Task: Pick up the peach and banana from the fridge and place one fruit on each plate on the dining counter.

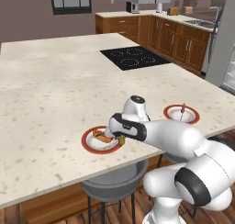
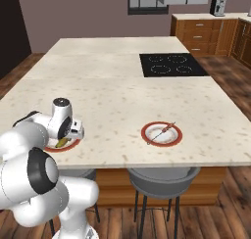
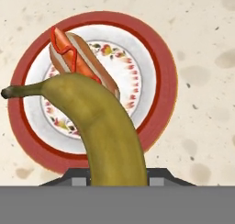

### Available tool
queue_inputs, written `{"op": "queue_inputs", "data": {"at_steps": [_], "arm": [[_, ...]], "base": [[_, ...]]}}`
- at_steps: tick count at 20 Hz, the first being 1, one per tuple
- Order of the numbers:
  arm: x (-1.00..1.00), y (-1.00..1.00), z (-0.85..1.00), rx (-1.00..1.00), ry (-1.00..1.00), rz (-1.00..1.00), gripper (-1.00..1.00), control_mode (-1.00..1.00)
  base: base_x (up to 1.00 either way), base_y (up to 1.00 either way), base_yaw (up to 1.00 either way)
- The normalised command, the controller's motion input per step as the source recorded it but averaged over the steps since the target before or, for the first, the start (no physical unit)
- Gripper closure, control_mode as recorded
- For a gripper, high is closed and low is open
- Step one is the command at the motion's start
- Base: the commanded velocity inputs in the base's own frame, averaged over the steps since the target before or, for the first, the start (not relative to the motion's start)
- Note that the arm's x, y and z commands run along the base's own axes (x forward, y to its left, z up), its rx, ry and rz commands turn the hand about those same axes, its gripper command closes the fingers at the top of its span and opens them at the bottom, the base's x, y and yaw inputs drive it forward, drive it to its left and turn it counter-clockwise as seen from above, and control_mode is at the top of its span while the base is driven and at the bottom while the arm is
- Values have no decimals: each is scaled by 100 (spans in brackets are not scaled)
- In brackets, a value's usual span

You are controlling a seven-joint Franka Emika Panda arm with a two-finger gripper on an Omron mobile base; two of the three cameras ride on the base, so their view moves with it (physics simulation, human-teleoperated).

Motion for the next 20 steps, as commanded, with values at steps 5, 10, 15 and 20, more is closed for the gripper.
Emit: {"op": "queue_inputs", "data": {"at_steps": [5,10,15,20], "arm": [[0,12,-1,0,-10,-6,100,-100],[0,15,0,0,-5,-5,100,-100],[0,9,-11,0,-1,-1,100,-100],[0,4,-15,0,0,0,100,-100]], "base": [[0,0,0],[0,0,0],[0,0,0],[0,0,0]]}}
